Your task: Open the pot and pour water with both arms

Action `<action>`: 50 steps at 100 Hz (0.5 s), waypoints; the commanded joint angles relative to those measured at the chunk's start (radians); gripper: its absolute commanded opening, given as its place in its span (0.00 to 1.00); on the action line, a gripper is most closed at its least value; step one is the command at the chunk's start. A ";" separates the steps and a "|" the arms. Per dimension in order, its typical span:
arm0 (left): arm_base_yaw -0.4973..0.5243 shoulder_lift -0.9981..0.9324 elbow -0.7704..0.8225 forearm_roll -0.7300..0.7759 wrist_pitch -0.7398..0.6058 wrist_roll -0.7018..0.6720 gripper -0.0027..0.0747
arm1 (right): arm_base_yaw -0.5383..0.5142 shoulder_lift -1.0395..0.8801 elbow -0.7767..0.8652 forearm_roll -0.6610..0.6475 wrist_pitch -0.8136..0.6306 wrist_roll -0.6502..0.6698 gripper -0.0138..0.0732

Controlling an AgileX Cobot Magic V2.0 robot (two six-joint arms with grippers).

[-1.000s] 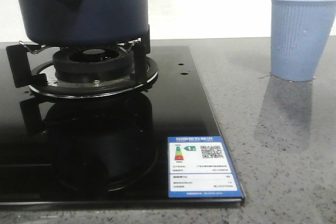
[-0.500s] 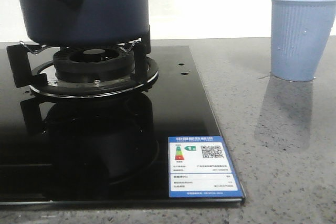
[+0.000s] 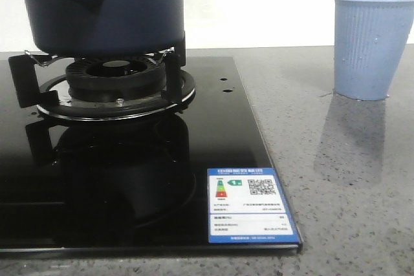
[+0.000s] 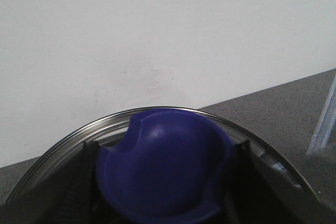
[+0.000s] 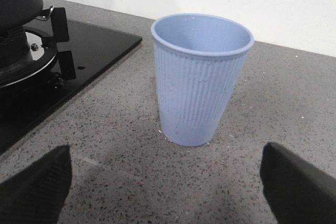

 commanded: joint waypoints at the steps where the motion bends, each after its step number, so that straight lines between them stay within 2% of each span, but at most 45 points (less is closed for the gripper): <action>1: -0.003 -0.049 -0.033 0.002 -0.075 0.000 0.50 | -0.005 -0.005 -0.021 0.026 -0.023 -0.001 0.91; 50: -0.001 -0.049 -0.033 0.002 -0.042 0.023 0.50 | -0.005 -0.005 -0.021 0.026 -0.023 -0.001 0.91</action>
